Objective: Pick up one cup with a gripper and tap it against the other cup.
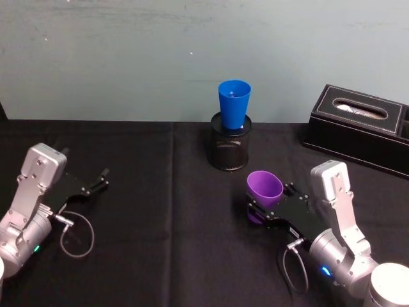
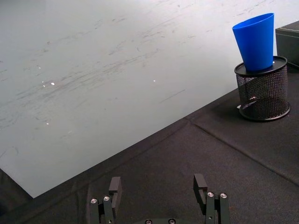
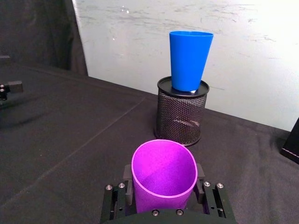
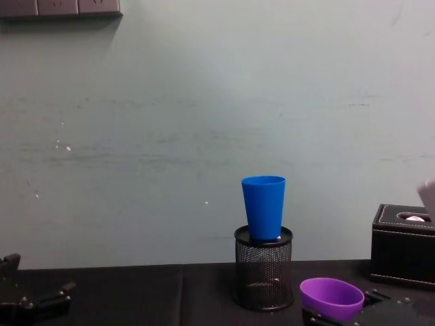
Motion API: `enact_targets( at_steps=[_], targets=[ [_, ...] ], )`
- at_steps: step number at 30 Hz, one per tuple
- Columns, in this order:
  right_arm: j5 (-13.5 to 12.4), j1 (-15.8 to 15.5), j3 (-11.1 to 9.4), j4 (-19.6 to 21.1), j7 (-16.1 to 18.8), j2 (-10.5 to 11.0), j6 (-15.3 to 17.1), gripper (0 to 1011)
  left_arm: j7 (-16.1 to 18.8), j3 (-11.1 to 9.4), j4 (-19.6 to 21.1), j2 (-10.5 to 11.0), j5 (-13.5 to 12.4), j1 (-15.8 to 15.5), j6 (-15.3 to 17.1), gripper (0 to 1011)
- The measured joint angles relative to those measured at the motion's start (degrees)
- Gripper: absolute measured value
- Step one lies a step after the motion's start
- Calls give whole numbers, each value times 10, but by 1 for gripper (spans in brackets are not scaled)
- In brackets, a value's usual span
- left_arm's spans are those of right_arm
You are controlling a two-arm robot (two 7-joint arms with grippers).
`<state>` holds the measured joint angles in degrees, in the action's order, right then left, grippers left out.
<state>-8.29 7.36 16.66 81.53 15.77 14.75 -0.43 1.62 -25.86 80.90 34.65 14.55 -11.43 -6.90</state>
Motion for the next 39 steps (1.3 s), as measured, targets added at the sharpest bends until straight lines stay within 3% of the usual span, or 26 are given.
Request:
enact_targets(
  at_steps=[30,39],
  targets=[
    [14,0,3,-6,6,-1,-8,749,0,0,0,0,0,0,0,1011],
    [14,0,3,-6,6,-1,-7,971,0,0,0,0,0,0,0,1011]
  ],
)
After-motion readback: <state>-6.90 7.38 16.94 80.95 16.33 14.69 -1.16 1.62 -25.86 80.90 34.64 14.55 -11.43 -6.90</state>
